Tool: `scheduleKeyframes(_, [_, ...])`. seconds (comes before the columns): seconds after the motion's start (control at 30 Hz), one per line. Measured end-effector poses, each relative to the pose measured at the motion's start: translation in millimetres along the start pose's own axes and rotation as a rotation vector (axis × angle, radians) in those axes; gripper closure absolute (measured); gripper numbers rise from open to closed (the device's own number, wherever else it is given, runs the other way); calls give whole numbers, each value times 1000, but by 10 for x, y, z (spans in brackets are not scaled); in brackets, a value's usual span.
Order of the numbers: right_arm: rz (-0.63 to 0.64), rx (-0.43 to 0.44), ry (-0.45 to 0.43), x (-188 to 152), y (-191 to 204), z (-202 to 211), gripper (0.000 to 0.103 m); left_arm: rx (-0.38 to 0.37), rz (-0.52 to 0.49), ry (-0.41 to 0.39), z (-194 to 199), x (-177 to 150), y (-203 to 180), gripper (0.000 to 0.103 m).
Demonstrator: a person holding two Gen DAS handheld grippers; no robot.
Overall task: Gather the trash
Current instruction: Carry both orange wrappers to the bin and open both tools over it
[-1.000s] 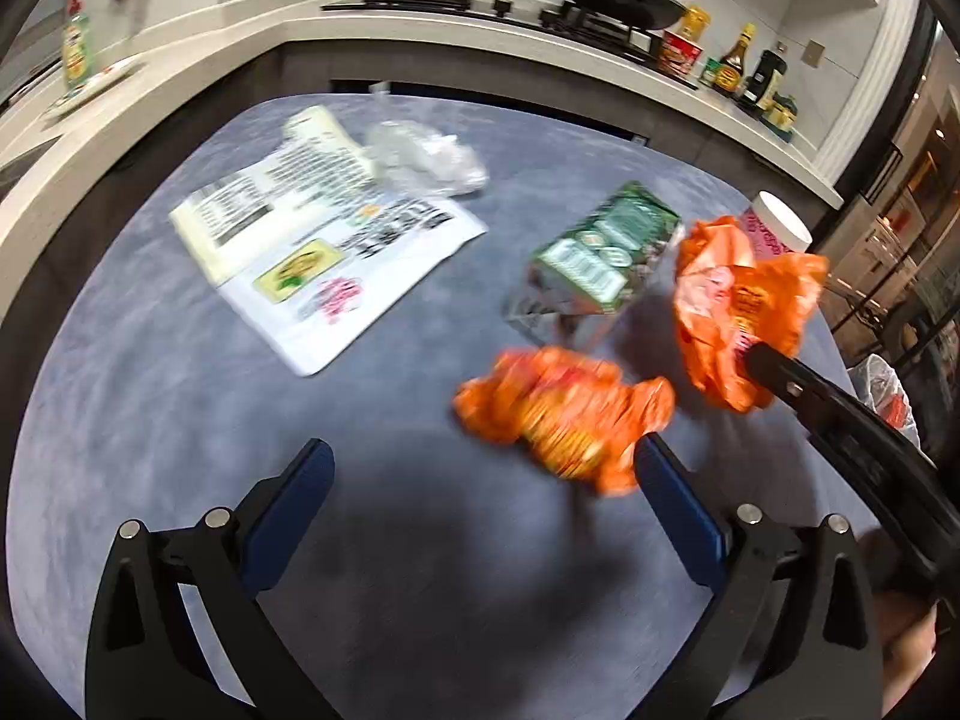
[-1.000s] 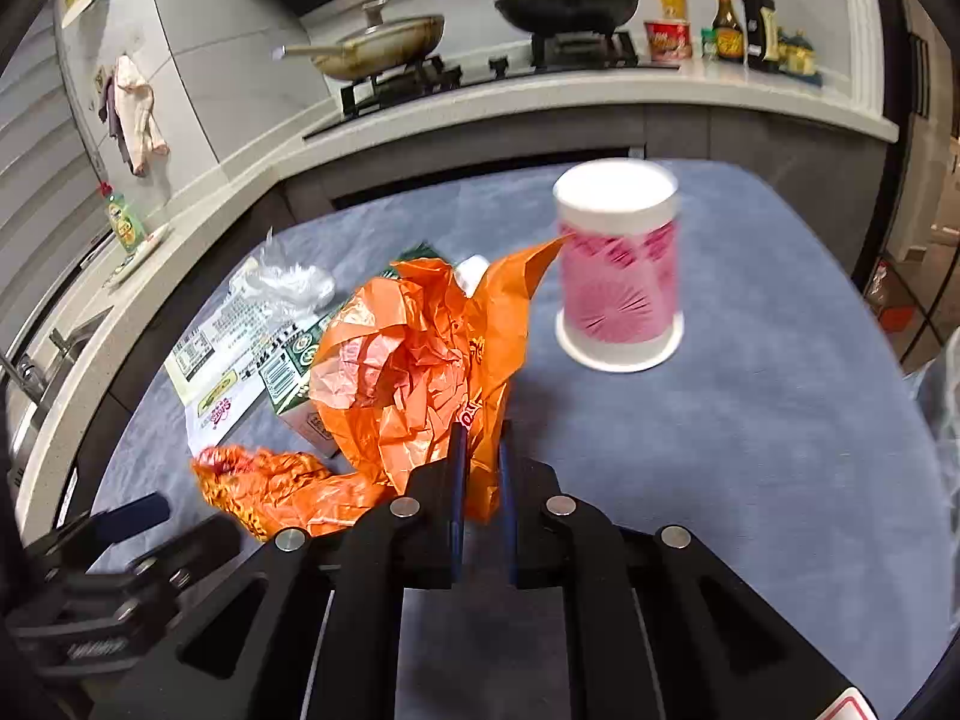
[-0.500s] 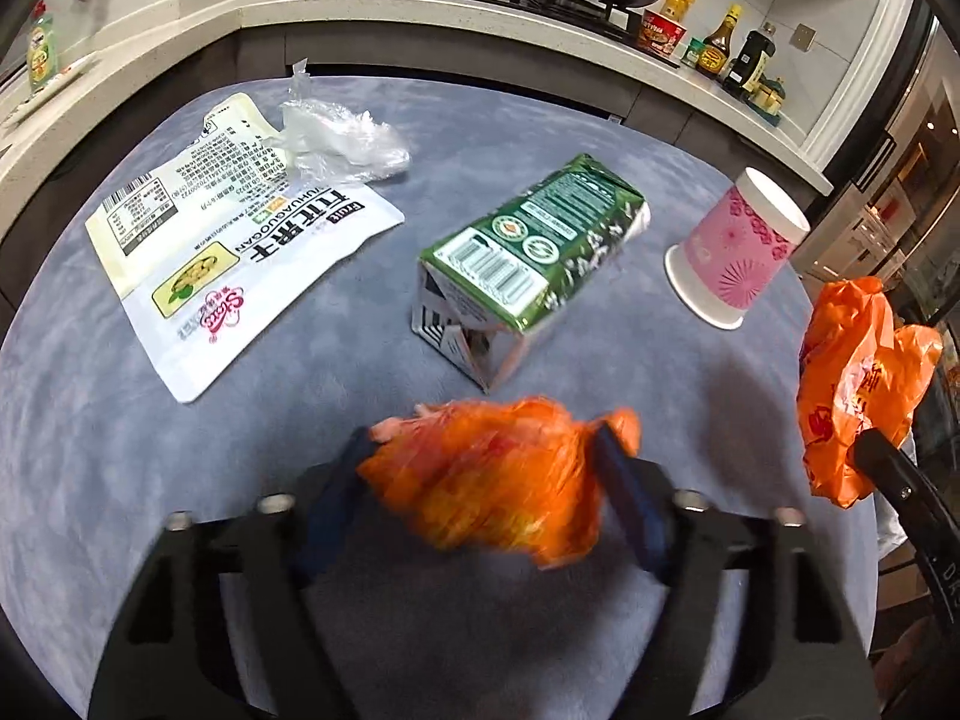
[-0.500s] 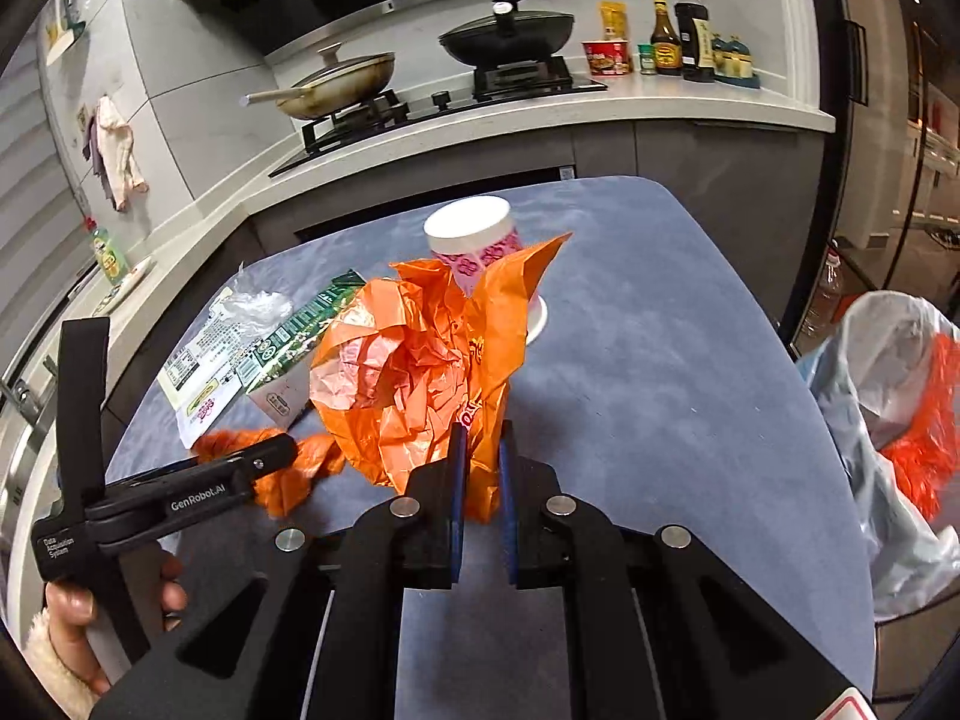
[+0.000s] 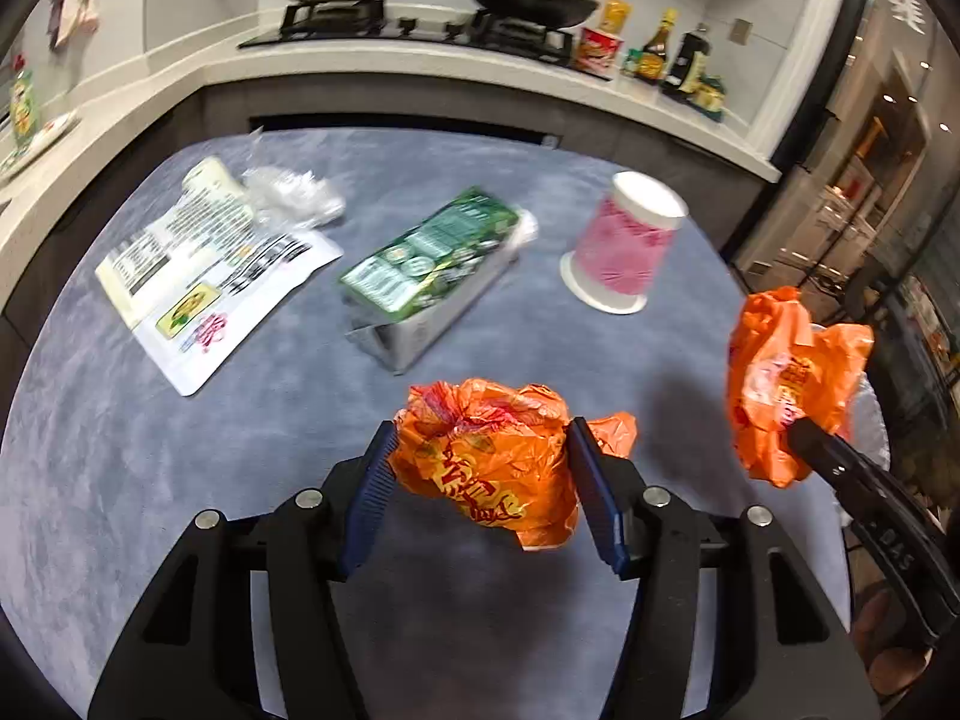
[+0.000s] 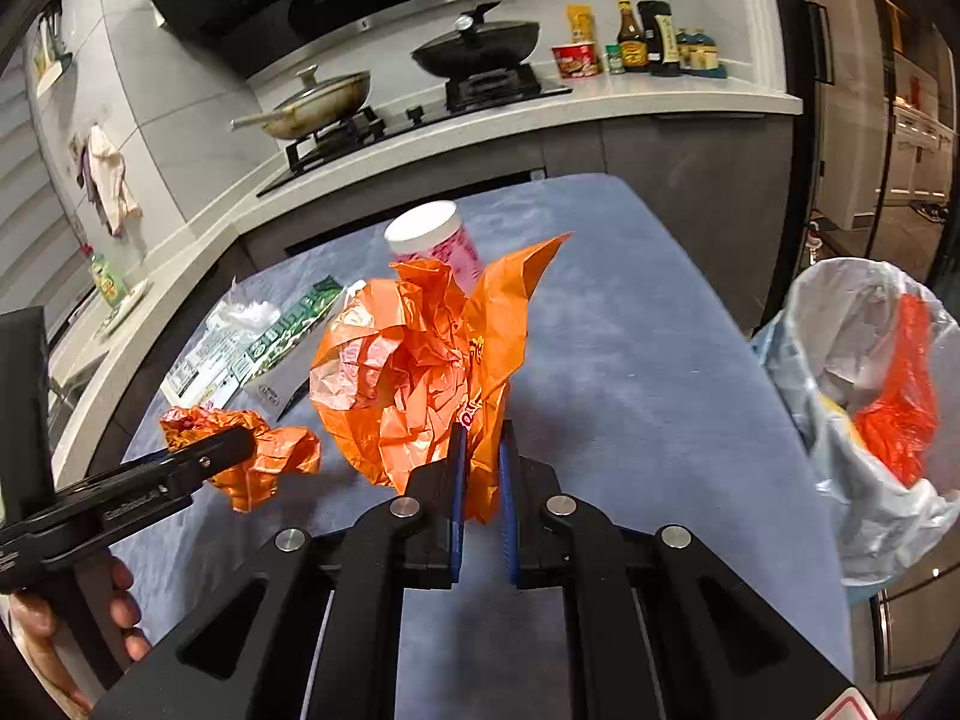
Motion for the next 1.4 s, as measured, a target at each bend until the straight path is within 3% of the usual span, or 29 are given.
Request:
scheduleKeyframes(0.3, [-50,-30,-84,136,-380,425,93,-90,-115,-59,276,193,-690,49])
scheduleKeyframes(0.6, [-142,-157,-182,374,-1256,864,93,-224,-276,-109,241,532,-1833,49])
scheduleKeyframes(0.8, [-221,-270,-212,510,-2040,1017,93,-317,-356,-106,-14,672,-2650,49])
scheduleKeyframes(0.97, [-244,-326,-198,584,-2447,972,93,-349,-409,-79,-307,684,-3188,49])
scheduleKeyframes(1.23, [-260,-371,-132,572,-2785,664,93,-343,-452,-1,-851,667,-3658,49])
scheduleKeyframes(1.4, [-282,-362,-107,552,-2882,542,83,-352,-455,43,-1113,659,-3795,44])
Point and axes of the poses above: each gripper's, at about its wrist camera, not at the fingertips, and z roughly against the way its jaws point, y to its left, x to its top, the point moved 2 cm from there along -z, roughly the way its jaws point, and after that the axes turned 10 degrees about -z, right-handed, at the moved point
